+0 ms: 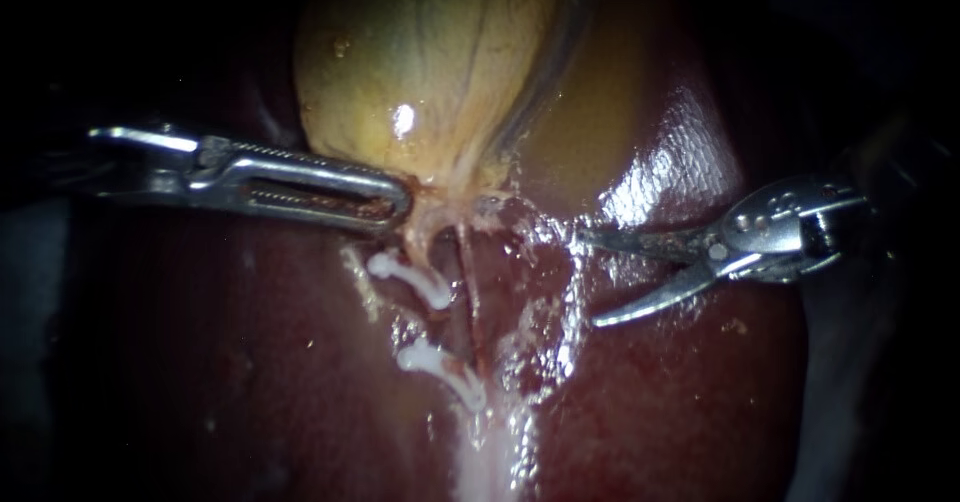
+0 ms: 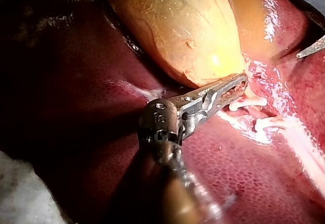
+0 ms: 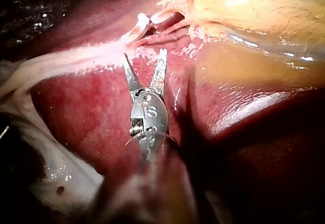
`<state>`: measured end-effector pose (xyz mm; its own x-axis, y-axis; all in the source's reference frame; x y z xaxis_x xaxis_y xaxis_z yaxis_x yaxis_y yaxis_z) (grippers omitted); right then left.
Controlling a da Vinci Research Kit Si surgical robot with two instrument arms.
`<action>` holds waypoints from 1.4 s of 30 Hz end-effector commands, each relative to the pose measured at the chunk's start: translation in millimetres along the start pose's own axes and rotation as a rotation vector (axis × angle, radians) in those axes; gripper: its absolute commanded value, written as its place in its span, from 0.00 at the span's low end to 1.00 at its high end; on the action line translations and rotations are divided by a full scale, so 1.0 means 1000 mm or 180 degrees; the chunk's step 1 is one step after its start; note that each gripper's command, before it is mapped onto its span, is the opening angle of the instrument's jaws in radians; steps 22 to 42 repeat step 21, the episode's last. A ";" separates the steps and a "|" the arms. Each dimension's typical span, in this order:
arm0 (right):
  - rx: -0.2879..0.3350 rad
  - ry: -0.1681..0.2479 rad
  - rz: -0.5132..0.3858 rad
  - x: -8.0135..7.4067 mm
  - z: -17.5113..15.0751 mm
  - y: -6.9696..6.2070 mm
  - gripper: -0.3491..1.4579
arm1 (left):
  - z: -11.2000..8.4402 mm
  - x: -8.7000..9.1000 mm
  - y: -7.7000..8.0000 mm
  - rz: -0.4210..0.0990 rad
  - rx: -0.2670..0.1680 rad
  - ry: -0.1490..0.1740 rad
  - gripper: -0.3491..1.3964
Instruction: Go back from the cut left tube
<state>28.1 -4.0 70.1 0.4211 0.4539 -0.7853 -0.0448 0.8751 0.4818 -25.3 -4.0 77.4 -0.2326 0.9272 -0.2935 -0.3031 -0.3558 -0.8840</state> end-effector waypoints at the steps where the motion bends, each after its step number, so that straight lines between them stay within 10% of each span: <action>1: 0.0002 0.0001 0.0001 0.0000 0.0000 0.0000 0.99 | 0.0003 0.0000 -0.0001 0.0008 -0.0004 -0.0006 0.00; 42: -0.0002 0.0019 0.0002 0.0000 0.0000 0.0000 0.99 | 0.0020 -0.0003 -0.0008 0.0021 -0.0021 -0.0046 0.00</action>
